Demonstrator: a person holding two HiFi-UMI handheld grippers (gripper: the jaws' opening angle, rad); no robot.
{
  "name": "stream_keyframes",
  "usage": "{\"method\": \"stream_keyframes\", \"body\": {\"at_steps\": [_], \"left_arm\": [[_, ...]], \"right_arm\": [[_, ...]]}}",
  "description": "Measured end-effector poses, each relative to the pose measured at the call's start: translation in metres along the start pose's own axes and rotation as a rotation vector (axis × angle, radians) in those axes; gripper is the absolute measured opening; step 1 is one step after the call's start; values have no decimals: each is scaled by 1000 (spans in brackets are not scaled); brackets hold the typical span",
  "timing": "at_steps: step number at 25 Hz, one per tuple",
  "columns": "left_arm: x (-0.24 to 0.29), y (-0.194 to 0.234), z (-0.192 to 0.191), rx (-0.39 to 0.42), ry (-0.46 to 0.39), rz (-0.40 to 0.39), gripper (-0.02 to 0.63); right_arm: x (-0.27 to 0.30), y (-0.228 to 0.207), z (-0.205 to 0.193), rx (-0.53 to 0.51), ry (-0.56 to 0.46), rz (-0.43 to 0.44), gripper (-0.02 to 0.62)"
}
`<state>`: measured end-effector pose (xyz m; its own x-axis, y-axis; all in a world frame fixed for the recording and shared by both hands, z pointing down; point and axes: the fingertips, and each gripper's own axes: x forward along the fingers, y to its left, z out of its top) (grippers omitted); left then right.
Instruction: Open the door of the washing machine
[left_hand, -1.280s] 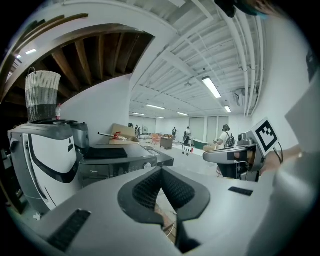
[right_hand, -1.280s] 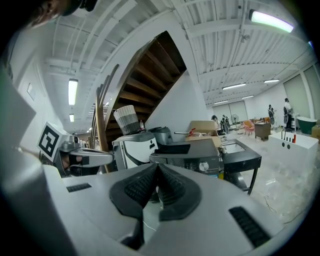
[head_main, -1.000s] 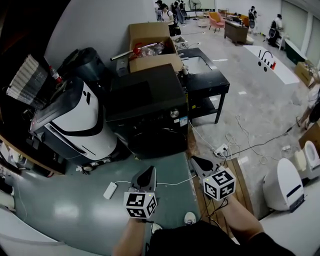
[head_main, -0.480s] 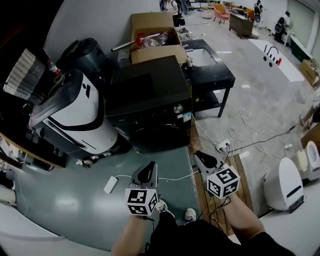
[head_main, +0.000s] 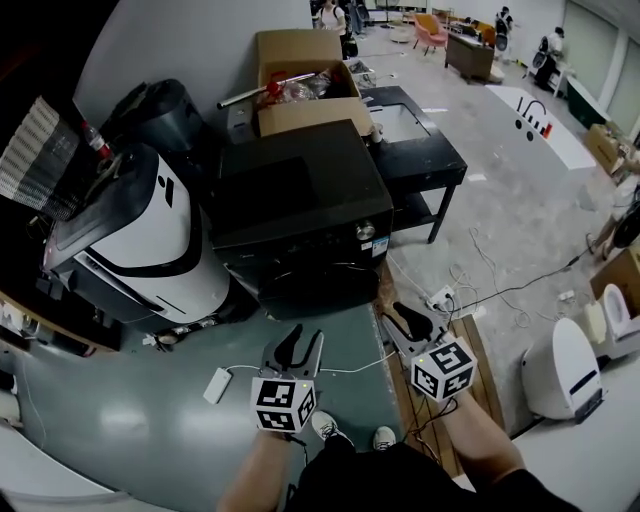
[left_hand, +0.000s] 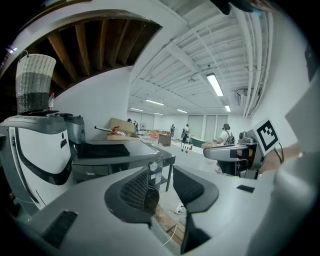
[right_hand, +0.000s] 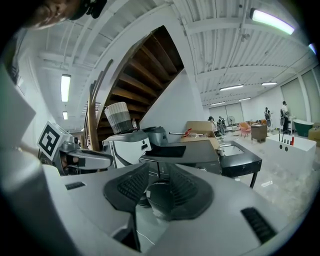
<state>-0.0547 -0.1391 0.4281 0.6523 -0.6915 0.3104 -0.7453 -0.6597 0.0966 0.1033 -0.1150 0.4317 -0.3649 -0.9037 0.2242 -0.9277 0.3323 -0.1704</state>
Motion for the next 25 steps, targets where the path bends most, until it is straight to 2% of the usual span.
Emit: {"method": "stream_keyframes", "body": {"at_steps": [8, 15, 25], "left_arm": [[8, 55, -2, 9, -6, -71, 189], [12, 85, -9, 3, 5, -101, 210], [46, 86, -22, -16, 27, -111, 219]], "right_arm": [[50, 23, -1, -4, -5, -63, 160], [76, 33, -6, -7, 5, -97, 189], [100, -3, -22, -20, 42, -94, 204]]}}
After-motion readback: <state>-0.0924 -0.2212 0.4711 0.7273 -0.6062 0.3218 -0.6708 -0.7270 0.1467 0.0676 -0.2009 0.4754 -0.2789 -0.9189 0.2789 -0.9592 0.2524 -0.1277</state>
